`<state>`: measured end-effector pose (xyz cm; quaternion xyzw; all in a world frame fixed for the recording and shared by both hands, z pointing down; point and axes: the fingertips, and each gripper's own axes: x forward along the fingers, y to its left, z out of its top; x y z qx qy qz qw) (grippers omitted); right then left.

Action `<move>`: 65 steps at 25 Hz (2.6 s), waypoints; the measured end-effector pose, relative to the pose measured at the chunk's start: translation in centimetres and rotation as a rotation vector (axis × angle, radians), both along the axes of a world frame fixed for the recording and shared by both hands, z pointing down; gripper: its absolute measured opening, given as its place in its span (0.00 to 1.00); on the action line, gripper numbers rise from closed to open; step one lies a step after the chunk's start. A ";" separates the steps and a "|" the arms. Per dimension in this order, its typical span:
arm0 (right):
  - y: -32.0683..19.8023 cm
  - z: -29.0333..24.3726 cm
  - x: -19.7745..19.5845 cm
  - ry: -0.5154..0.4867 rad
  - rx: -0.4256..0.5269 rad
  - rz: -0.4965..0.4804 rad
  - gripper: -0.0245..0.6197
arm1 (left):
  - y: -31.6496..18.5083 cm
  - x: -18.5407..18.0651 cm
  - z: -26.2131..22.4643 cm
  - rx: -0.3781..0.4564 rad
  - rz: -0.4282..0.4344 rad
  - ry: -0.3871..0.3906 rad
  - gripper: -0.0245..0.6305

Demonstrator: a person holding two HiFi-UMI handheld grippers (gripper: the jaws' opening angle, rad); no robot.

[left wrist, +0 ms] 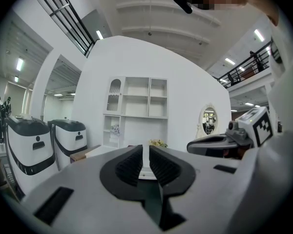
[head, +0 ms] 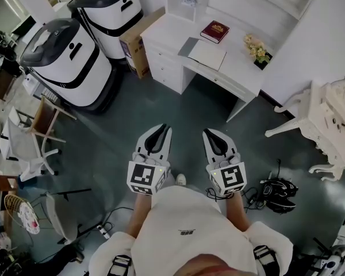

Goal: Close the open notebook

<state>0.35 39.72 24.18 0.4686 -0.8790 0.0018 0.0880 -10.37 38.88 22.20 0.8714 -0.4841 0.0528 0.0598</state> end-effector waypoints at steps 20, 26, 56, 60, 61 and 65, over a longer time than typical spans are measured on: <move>-11.1 0.8 -0.9 0.013 -0.009 0.008 0.03 | -11.1 -1.1 1.4 -0.015 -0.004 0.011 0.04; -15.4 1.0 -1.5 0.018 -0.023 0.020 0.03 | -15.5 -1.5 1.7 -0.031 0.016 0.006 0.04; -34.0 3.0 -4.2 0.049 -0.073 0.131 0.03 | -34.7 -4.4 4.0 -0.080 0.121 0.005 0.04; -35.2 3.3 -4.6 0.052 -0.079 0.134 0.03 | -36.1 -4.7 4.3 -0.085 0.127 0.008 0.04; -35.4 3.3 -4.6 0.053 -0.079 0.135 0.03 | -36.5 -4.7 4.5 -0.087 0.128 0.008 0.04; -36.5 3.9 -4.1 0.057 -0.083 0.145 0.03 | -37.6 -4.2 5.2 -0.093 0.136 0.016 0.04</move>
